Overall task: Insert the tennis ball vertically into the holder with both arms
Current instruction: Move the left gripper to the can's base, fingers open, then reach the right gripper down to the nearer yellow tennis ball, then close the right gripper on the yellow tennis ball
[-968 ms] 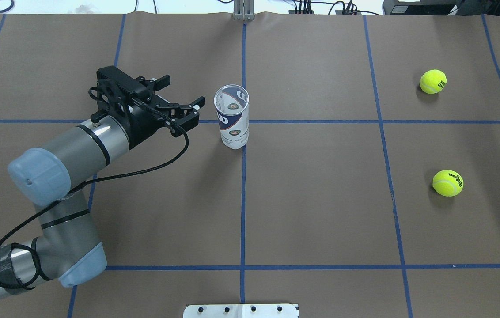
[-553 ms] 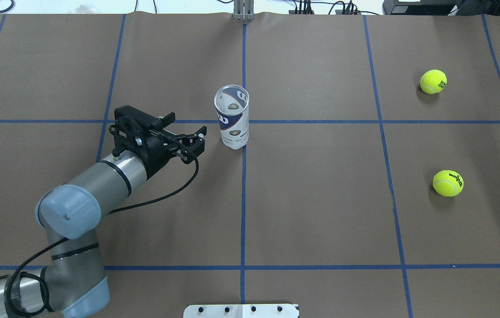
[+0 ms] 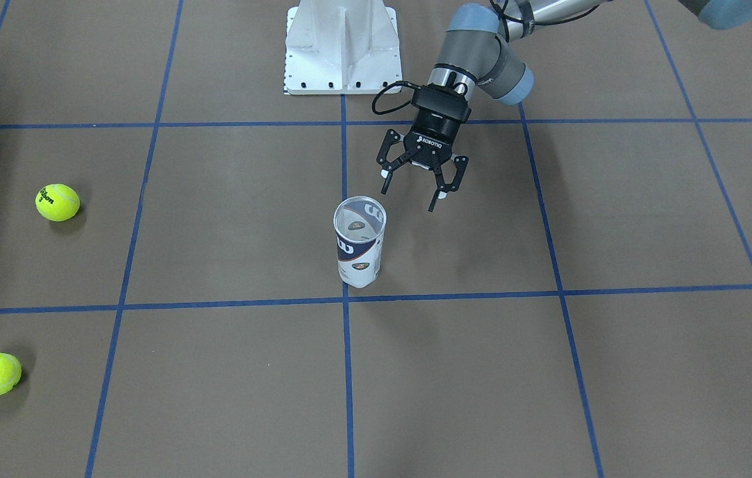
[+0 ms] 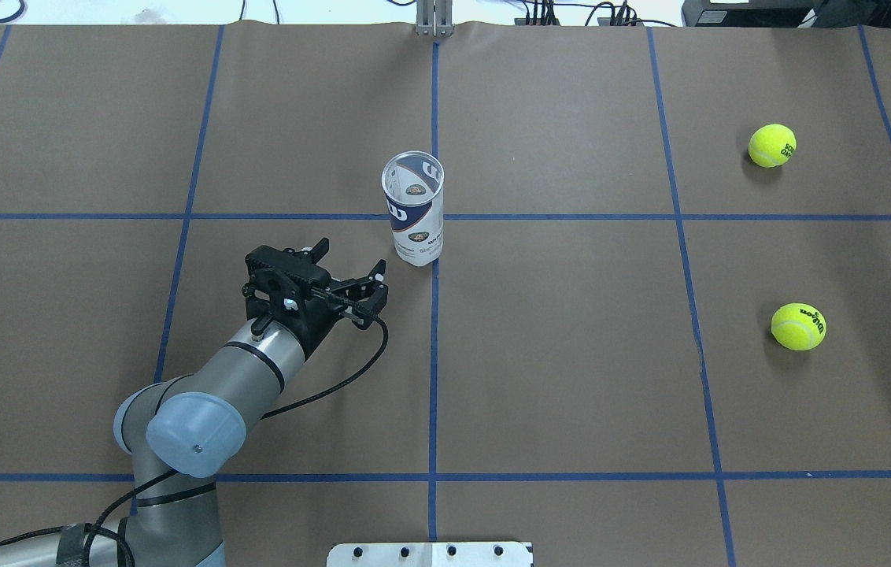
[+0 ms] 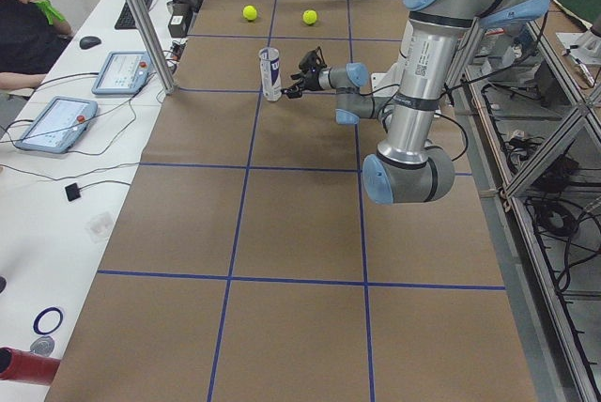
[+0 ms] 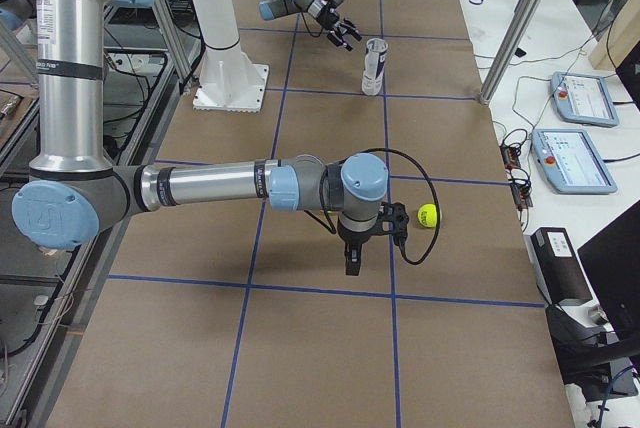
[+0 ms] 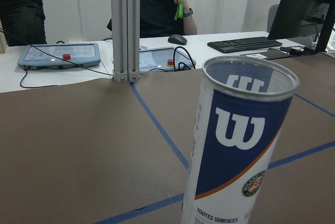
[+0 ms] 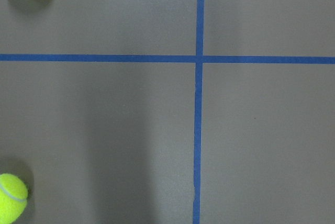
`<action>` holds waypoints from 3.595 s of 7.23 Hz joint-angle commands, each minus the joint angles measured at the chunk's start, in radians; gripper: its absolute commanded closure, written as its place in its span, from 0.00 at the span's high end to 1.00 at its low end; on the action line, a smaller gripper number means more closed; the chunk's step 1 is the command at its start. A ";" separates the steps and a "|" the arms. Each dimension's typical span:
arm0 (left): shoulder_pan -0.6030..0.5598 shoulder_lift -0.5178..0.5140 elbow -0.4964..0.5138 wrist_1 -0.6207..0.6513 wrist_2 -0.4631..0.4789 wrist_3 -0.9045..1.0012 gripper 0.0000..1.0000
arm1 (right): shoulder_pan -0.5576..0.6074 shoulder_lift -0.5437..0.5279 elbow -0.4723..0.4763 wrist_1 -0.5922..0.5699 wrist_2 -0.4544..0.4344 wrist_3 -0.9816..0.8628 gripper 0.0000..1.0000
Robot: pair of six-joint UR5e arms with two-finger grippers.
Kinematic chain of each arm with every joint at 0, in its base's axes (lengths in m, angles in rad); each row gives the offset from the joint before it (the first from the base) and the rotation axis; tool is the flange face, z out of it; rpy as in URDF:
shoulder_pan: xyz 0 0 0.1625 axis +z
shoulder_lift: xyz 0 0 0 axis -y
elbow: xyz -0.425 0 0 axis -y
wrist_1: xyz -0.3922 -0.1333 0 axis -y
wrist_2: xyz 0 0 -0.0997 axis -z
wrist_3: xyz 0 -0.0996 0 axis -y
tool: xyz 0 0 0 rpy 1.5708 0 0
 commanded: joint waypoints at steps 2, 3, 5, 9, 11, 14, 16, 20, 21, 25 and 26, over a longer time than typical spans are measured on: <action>0.003 -0.020 0.016 0.000 0.008 0.001 0.90 | -0.068 0.022 0.047 0.012 0.116 0.164 1.00; 0.003 -0.020 0.016 0.000 0.008 0.001 0.90 | -0.128 0.036 0.058 0.015 0.112 0.216 1.00; 0.003 -0.021 0.016 0.000 0.008 0.001 0.91 | -0.239 0.059 0.075 0.097 0.101 0.391 1.00; 0.001 -0.020 0.014 -0.001 0.008 0.003 0.91 | -0.455 0.054 0.057 0.237 -0.039 0.537 1.00; 0.001 -0.017 0.016 -0.002 0.008 0.003 0.91 | -0.510 0.056 0.023 0.239 -0.057 0.534 1.00; -0.002 -0.014 0.014 -0.002 0.008 0.007 0.91 | -0.573 0.056 0.003 0.239 -0.102 0.533 1.00; 0.000 -0.014 0.014 -0.002 0.008 0.007 0.91 | -0.592 0.059 -0.029 0.239 -0.106 0.531 1.00; -0.002 -0.011 0.014 -0.002 0.008 0.009 0.91 | -0.609 0.068 -0.029 0.239 -0.103 0.534 1.00; 0.000 -0.011 0.016 -0.002 0.008 0.009 0.91 | -0.610 0.070 -0.031 0.237 -0.098 0.539 1.00; 0.000 -0.011 0.024 -0.003 0.008 0.009 0.91 | -0.617 0.080 -0.032 0.237 -0.098 0.539 0.86; 0.001 -0.011 0.031 -0.003 0.008 0.007 0.91 | -0.617 0.080 -0.031 0.237 -0.100 0.539 0.85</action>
